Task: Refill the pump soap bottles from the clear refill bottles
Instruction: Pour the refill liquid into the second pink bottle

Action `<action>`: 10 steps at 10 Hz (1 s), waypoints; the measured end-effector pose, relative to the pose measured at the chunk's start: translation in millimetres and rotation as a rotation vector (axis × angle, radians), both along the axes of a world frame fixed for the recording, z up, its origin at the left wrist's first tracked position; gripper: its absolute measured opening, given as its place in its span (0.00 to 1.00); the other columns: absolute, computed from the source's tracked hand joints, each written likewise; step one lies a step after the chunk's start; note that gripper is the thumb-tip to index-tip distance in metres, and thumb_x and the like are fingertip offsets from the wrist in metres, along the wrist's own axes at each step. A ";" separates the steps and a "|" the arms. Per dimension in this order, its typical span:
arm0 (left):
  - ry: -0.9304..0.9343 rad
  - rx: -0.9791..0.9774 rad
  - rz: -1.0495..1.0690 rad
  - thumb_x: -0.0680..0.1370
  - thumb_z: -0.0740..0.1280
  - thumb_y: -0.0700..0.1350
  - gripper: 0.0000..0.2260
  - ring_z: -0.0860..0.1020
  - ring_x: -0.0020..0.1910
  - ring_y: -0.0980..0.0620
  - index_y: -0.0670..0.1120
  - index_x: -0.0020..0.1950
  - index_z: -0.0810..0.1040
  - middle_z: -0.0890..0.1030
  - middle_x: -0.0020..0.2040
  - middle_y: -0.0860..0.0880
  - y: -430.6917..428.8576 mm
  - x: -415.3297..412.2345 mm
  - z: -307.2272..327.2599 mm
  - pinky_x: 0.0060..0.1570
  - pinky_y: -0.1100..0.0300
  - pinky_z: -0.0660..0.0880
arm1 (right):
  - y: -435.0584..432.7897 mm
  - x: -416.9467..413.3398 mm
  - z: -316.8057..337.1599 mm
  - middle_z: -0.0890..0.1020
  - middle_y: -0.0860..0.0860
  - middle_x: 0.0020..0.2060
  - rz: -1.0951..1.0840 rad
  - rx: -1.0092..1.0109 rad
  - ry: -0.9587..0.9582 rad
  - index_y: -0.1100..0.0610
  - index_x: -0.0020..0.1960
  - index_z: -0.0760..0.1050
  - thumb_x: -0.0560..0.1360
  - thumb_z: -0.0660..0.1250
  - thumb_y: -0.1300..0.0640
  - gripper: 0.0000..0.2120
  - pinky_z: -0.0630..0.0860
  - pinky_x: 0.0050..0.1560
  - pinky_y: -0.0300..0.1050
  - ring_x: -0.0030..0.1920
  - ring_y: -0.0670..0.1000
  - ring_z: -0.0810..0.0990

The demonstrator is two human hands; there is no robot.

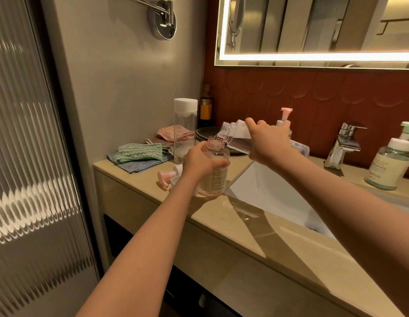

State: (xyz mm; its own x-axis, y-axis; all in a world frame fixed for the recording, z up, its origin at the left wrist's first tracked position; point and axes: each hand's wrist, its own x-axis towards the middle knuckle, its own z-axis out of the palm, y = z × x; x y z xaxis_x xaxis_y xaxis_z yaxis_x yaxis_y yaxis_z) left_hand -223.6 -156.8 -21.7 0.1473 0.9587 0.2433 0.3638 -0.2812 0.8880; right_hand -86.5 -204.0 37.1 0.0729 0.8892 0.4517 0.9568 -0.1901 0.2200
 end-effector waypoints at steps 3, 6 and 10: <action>-0.004 -0.003 -0.006 0.68 0.75 0.49 0.38 0.67 0.69 0.44 0.45 0.73 0.62 0.68 0.71 0.46 1.2 0.2 -0.9 0.62 0.50 0.69 | 3.1 0.7 -0.8 0.76 0.54 0.55 -0.007 0.004 -0.007 0.55 0.71 0.58 0.72 0.70 0.57 0.32 0.60 0.65 0.62 0.56 0.56 0.76; 0.001 -0.001 -0.005 0.68 0.76 0.49 0.38 0.67 0.69 0.45 0.45 0.74 0.61 0.68 0.71 0.46 2.3 -0.2 -1.7 0.62 0.51 0.69 | 4.5 0.4 -0.9 0.76 0.54 0.53 -0.011 0.006 -0.014 0.55 0.71 0.59 0.72 0.70 0.58 0.32 0.59 0.65 0.63 0.54 0.56 0.77; -0.003 0.000 0.005 0.67 0.76 0.49 0.39 0.68 0.67 0.45 0.46 0.73 0.62 0.69 0.70 0.46 5.4 0.2 -3.9 0.61 0.50 0.70 | 4.5 0.3 -1.2 0.76 0.55 0.56 -0.013 0.006 -0.010 0.56 0.71 0.58 0.72 0.70 0.58 0.32 0.59 0.66 0.63 0.55 0.57 0.77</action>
State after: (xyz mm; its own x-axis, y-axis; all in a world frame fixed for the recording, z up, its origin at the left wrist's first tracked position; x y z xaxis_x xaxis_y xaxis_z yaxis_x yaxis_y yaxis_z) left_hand -223.3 -151.4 -25.6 0.1417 0.9595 0.2433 0.3628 -0.2791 0.8891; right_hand -86.3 -199.5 35.8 0.0797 0.8854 0.4580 0.9519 -0.2040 0.2287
